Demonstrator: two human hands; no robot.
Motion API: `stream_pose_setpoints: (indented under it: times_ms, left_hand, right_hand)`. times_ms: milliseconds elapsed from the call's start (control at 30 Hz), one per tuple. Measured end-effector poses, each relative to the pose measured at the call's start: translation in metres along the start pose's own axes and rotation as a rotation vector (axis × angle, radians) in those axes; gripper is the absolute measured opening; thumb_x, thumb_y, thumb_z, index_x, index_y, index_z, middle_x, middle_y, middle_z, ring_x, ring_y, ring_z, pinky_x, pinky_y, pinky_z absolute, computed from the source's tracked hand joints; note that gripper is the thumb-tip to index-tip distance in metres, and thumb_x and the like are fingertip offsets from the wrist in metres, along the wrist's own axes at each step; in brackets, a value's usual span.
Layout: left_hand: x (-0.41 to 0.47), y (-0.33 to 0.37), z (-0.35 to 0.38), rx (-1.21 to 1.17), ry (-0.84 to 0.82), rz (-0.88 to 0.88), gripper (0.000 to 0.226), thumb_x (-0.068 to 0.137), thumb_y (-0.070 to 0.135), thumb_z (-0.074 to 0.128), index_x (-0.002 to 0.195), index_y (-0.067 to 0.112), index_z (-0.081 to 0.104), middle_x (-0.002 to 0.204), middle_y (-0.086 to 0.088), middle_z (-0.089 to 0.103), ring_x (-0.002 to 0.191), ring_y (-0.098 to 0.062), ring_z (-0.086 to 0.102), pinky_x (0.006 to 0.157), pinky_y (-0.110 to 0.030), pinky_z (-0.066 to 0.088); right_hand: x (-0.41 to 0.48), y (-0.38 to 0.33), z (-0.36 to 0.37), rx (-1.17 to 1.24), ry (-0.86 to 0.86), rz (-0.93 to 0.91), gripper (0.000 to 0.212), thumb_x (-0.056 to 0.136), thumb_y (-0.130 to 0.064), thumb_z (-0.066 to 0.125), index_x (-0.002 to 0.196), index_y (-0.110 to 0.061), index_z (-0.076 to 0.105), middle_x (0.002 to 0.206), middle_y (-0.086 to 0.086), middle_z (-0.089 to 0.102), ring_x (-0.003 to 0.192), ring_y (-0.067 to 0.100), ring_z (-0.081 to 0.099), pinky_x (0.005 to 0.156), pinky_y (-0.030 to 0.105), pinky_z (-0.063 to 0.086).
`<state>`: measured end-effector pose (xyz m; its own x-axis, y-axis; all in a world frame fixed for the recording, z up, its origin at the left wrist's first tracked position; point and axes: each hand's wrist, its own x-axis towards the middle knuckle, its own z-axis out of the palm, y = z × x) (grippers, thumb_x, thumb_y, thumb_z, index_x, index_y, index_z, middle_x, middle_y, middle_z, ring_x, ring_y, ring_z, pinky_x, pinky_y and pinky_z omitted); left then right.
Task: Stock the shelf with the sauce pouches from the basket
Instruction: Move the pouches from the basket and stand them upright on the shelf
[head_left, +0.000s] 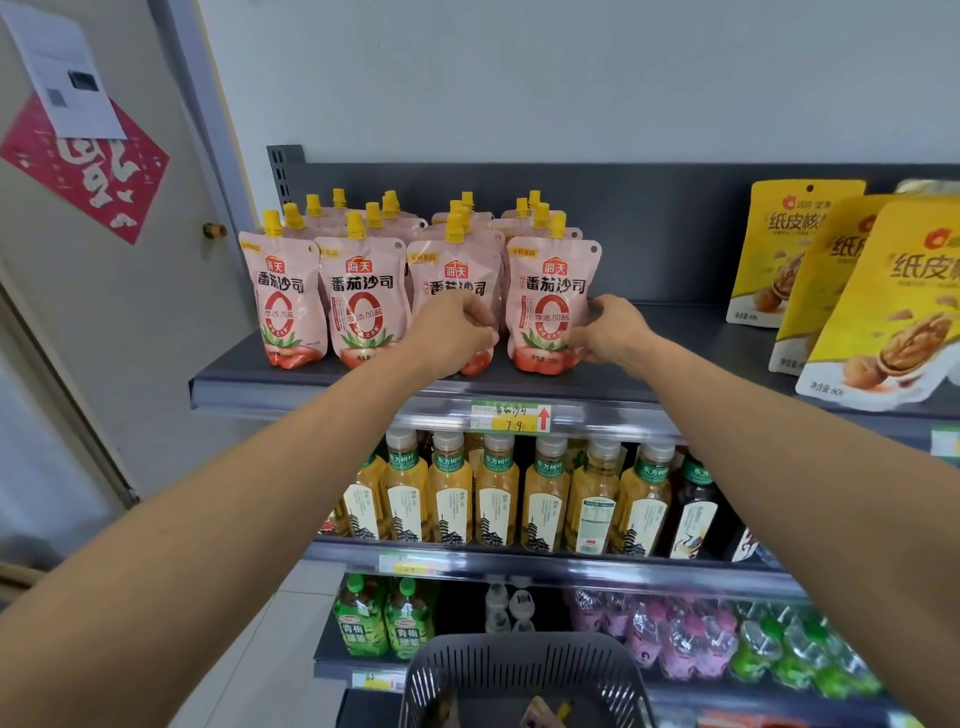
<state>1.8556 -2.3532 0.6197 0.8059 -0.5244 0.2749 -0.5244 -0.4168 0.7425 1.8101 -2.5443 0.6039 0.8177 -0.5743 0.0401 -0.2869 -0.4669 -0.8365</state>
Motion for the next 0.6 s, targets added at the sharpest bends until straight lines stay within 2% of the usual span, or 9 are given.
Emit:
stream_pose_setpoints:
  times_ms: [100, 133, 233, 333, 433, 500, 600]
  left_hand:
    - [-0.001, 0.001, 0.002, 0.003, -0.012, -0.002, 0.019, 0.084, 0.01, 0.064, 0.102, 0.004, 0.062, 0.09, -0.006, 0.058, 0.083, -0.017, 0.055, 0.076, -0.028, 0.047]
    - [-0.001, 0.001, 0.003, 0.005, -0.014, 0.002, 0.02, 0.084, 0.009, 0.064, 0.102, 0.004, 0.062, 0.087, -0.005, 0.058, 0.08, -0.016, 0.054, 0.075, -0.027, 0.047]
    - [-0.004, 0.001, 0.009, 0.029, -0.053, 0.027, 0.02, 0.081, 0.006, 0.065, 0.101, 0.003, 0.063, 0.073, 0.004, 0.052, 0.066, -0.007, 0.049, 0.06, -0.016, 0.042]
    - [-0.007, 0.004, 0.018, 0.047, -0.118, 0.038, 0.02, 0.08, 0.007, 0.067, 0.1, 0.007, 0.063, 0.073, 0.007, 0.053, 0.067, -0.006, 0.049, 0.059, -0.014, 0.04]
    - [-0.007, 0.01, 0.024, 0.043, -0.138, 0.07, 0.016, 0.08, 0.005, 0.066, 0.095, 0.011, 0.062, 0.073, 0.008, 0.052, 0.067, -0.006, 0.048, 0.055, -0.008, 0.039]
    - [-0.006, 0.012, 0.025, 0.04, -0.136, 0.087, 0.016, 0.08, 0.005, 0.067, 0.094, 0.011, 0.062, 0.07, 0.008, 0.051, 0.063, -0.003, 0.047, 0.049, -0.003, 0.037]
    - [-0.004, 0.011, 0.025, 0.053, -0.134, 0.083, 0.019, 0.08, 0.006, 0.067, 0.099, 0.007, 0.064, 0.07, 0.008, 0.052, 0.062, -0.003, 0.047, 0.055, -0.012, 0.038]
  right_hand:
    - [-0.004, 0.003, -0.006, -0.04, 0.051, 0.004, 0.059, 0.08, -0.016, 0.073, 0.129, -0.003, 0.043, 0.124, 0.014, 0.058, 0.107, 0.03, 0.061, 0.09, 0.044, 0.054]
    - [-0.006, 0.004, -0.009, -0.064, 0.093, -0.009, 0.057, 0.08, -0.018, 0.072, 0.127, -0.002, 0.044, 0.121, 0.016, 0.058, 0.104, 0.031, 0.062, 0.089, 0.045, 0.054]
    - [-0.016, 0.005, -0.015, -0.159, 0.221, -0.093, 0.045, 0.082, -0.023, 0.069, 0.116, 0.002, 0.053, 0.115, 0.017, 0.062, 0.094, 0.032, 0.064, 0.085, 0.045, 0.054]
    - [-0.023, 0.003, -0.016, -0.237, 0.184, -0.156, 0.047, 0.082, -0.027, 0.07, 0.119, -0.004, 0.053, 0.113, 0.007, 0.06, 0.088, 0.018, 0.053, 0.075, 0.031, 0.046]
    - [-0.027, -0.003, -0.014, -0.3, 0.117, -0.168, 0.042, 0.081, -0.028, 0.07, 0.114, -0.006, 0.058, 0.111, 0.006, 0.062, 0.087, 0.016, 0.051, 0.072, 0.028, 0.04]
    - [-0.03, -0.004, -0.011, -0.316, 0.133, -0.182, 0.037, 0.081, -0.026, 0.07, 0.11, -0.005, 0.061, 0.112, 0.01, 0.065, 0.091, 0.022, 0.057, 0.077, 0.031, 0.046]
    - [-0.035, -0.004, -0.005, -0.336, 0.154, -0.203, 0.033, 0.081, -0.023, 0.067, 0.107, -0.003, 0.064, 0.112, 0.015, 0.066, 0.101, 0.03, 0.061, 0.087, 0.038, 0.05]
